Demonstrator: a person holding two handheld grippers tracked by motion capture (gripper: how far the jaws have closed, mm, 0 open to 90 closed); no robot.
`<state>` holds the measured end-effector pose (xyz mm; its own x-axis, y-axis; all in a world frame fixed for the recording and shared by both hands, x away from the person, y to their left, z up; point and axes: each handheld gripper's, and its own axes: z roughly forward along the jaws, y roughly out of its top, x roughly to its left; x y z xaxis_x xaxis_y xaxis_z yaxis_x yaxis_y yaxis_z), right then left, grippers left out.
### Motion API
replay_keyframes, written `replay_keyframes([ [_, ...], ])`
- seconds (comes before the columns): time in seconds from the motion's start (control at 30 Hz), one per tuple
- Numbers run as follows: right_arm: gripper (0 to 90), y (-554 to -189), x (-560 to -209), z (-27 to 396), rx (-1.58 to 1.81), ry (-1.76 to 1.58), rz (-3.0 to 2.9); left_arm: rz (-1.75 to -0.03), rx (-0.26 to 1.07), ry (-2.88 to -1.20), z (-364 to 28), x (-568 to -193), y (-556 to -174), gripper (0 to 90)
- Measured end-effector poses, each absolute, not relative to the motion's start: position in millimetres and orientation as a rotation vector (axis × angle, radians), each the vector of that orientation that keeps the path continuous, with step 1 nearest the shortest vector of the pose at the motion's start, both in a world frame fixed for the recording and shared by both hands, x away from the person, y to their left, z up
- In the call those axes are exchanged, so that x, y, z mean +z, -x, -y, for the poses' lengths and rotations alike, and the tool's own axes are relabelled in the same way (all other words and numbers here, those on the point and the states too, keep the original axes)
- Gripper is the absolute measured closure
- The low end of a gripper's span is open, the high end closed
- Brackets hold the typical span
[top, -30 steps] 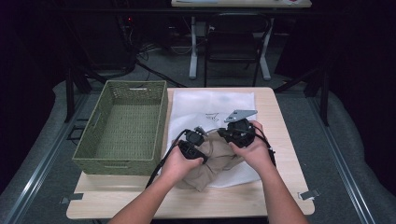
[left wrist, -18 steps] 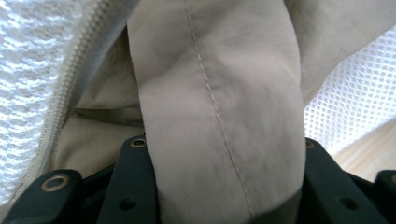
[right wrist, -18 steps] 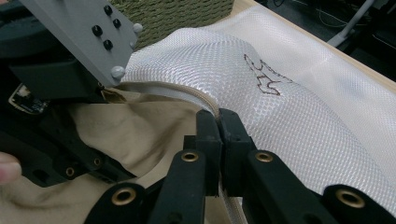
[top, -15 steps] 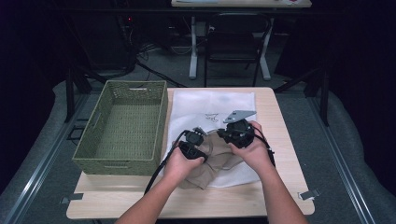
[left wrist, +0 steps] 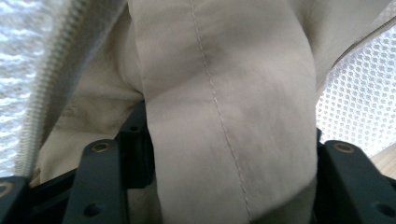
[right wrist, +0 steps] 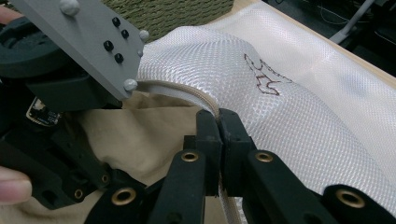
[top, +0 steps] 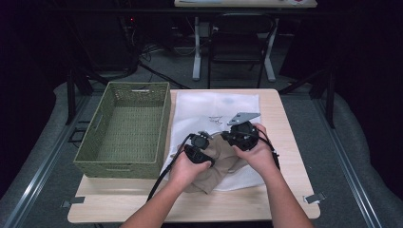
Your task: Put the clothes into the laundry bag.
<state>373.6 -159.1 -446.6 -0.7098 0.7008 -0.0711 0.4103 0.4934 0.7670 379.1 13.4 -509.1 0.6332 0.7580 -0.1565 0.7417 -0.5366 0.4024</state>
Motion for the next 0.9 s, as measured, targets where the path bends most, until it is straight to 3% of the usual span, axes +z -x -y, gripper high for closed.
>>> replay_keyframes([
  [0.3, 88.1, -374.2, -447.4, 159.6, 1.068, -0.929, -2.365, -1.152, 0.05, -2.413, -13.0, -504.6, -374.8, 30.1],
  [0.9, 88.0, -374.2, -447.4, 159.3, 1.067, -0.925, -2.363, -1.051, 0.102, -2.367, -28.3, -472.4, -347.8, 27.0],
])
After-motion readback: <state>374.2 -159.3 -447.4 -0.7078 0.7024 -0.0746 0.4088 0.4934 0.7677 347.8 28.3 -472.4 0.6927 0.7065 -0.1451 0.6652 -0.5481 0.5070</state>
